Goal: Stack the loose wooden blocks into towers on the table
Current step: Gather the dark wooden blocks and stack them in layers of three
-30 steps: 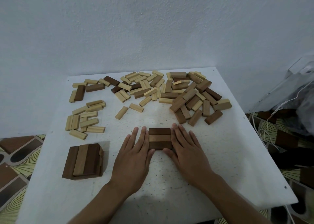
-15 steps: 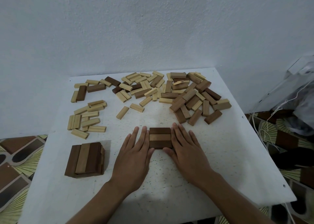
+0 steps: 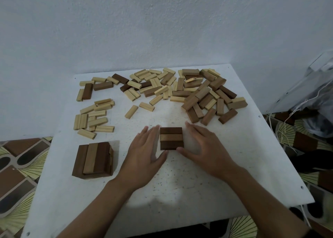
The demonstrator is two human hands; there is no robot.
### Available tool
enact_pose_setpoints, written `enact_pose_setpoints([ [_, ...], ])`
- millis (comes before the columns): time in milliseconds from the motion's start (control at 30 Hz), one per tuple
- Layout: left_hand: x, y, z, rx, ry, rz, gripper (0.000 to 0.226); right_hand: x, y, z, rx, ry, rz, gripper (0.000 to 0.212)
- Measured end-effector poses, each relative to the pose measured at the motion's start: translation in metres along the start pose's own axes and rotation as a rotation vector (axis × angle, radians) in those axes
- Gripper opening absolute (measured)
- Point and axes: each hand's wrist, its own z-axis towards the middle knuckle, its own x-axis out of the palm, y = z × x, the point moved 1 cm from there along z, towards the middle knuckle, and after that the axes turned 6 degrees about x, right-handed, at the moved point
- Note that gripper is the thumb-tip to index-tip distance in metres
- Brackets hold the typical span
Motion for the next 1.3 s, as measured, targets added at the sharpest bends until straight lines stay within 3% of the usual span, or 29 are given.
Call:
enact_pose_setpoints([
  [233, -0.014, -0.01, 0.024, -0.001, 0.138, 0.165, 0.103, -0.021, -0.002, 0.023, -0.087, 0.12, -0.082, 0.1],
  [567, -0.014, 0.008, 0.032, 0.043, 0.151, 0.223, 0.089, -0.018, -0.005, 0.035, -0.113, 0.154, -0.088, 0.085],
  [867, -0.017, 0.003, 0.039, 0.087, 0.205, 0.324, 0.082, -0.019, -0.004, 0.037, -0.122, 0.197, -0.084, 0.086],
  [1300, -0.067, -0.019, 0.018, 0.194, 0.15, 0.349, 0.065, -0.03, 0.014, 0.027, -0.241, 0.093, 0.196, 0.071],
])
